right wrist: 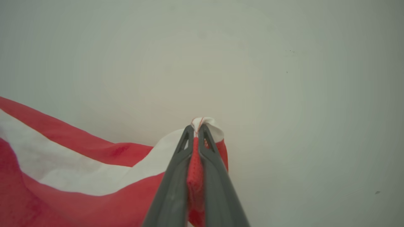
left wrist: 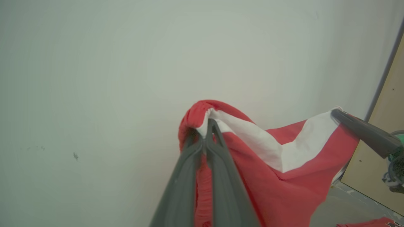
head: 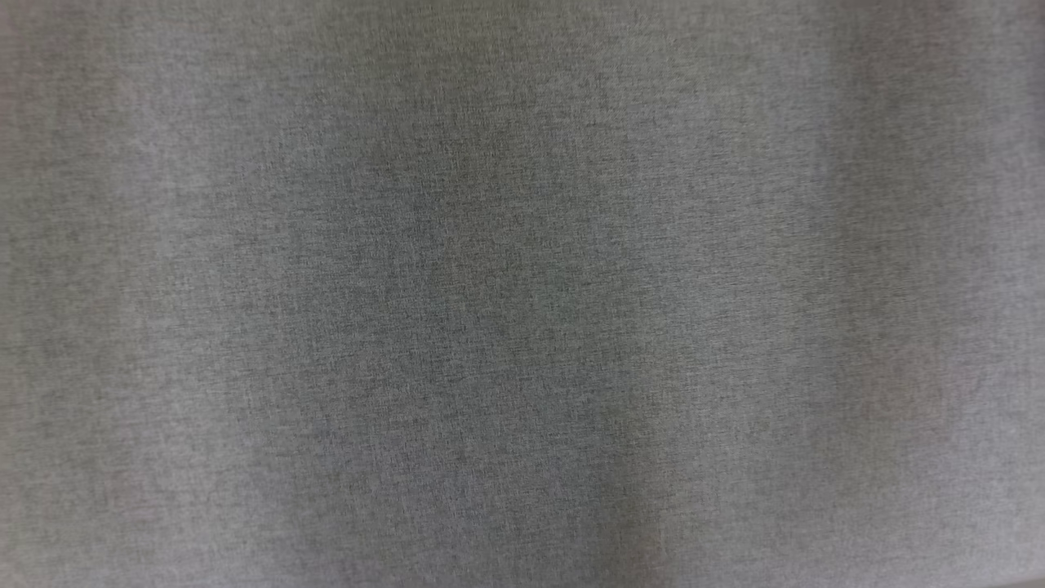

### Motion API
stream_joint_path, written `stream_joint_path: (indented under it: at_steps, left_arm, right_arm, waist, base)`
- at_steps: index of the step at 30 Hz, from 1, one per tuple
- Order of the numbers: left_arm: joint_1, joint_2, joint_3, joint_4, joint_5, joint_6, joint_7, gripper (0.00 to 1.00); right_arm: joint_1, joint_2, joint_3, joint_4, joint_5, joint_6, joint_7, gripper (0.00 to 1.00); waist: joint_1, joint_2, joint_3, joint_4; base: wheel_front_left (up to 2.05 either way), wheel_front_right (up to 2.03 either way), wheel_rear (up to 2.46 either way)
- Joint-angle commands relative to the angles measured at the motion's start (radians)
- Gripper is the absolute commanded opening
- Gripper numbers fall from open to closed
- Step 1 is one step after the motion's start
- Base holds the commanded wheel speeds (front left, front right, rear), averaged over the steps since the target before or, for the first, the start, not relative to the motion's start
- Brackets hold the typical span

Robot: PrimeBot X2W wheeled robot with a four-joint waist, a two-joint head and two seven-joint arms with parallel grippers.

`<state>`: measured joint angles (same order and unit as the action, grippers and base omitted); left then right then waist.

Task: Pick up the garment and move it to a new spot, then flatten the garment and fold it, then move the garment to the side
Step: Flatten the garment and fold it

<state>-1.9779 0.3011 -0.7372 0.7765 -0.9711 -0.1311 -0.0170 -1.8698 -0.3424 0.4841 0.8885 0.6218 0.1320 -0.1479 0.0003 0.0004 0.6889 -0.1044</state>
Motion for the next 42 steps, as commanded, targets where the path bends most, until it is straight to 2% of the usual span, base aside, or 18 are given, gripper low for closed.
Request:
stream_joint_path:
  at_steps: [1, 6, 12, 16, 19, 23, 29, 42]
  left_arm:
    - [0.001, 0.004, -0.015, 0.007, -0.013, 0.002, -0.014, 0.0]
    - [0.093, 0.033, -0.08, -0.023, -0.079, 0.002, -0.099, 0.0]
    - [0.302, 0.083, -0.132, -0.118, -0.13, 0.002, -0.223, 0.0]
    - [0.488, 0.123, -0.133, -0.202, -0.128, 0.002, -0.247, 0.0]
    - [0.653, 0.14, -0.069, -0.294, -0.09, 0.002, -0.249, 0.0]
    - [0.919, 0.13, 0.029, -0.434, -0.011, 0.017, -0.248, 0.0]
    - [1.265, 0.113, 0.061, -0.556, 0.117, 0.033, -0.248, 0.0]
    - [1.717, 0.044, 0.119, -0.577, 0.241, 0.018, -0.248, 0.0]
  right_arm:
    - [-0.004, 0.006, 0.012, 0.013, 0.01, -0.003, -0.013, 0.0]
    - [0.077, 0.015, 0.071, 0.034, 0.058, -0.003, -0.064, 0.0]
    - [0.266, -0.015, 0.11, -0.025, 0.108, -0.003, -0.112, 0.0]
    - [0.457, -0.048, 0.081, -0.139, 0.116, -0.003, -0.117, 0.0]
    - [0.632, -0.066, 0.034, -0.232, 0.102, -0.003, -0.117, 0.0]
    - [0.869, -0.067, -0.019, -0.346, 0.071, -0.003, -0.117, 0.0]
    - [1.177, -0.05, -0.073, -0.464, 0.052, -0.003, -0.118, 0.0]
    - [1.66, -0.026, -0.146, -0.587, 0.027, -0.003, -0.118, 0.0]
  waist:
    - [-0.0003, -0.0004, 0.024, -0.002]
    - [-0.0003, -0.0004, 0.04, 0.0]
    - [-0.0003, -0.0004, -0.015, 0.009]
    - [-0.0003, -0.0004, -0.081, 0.01]
    - [-0.0003, -0.0004, -0.138, 0.011]
    - [-0.0003, -0.0004, -0.212, 0.012]
    - [-0.0003, -0.0004, -0.312, 0.018]
    - [-0.0003, -0.0004, -0.483, 0.038]
  base:
    - [0.0, 0.0, 0.0]
    - [0.0, 0.0, 0.0]
    - [0.0, 0.0, 0.0]
    - [0.0, 0.0, 0.0]
    - [0.0, 0.0, 0.0]
    - [0.0, 0.0, 0.0]
    - [0.0, 0.0, 0.0]
    - [0.0, 0.0, 0.0]
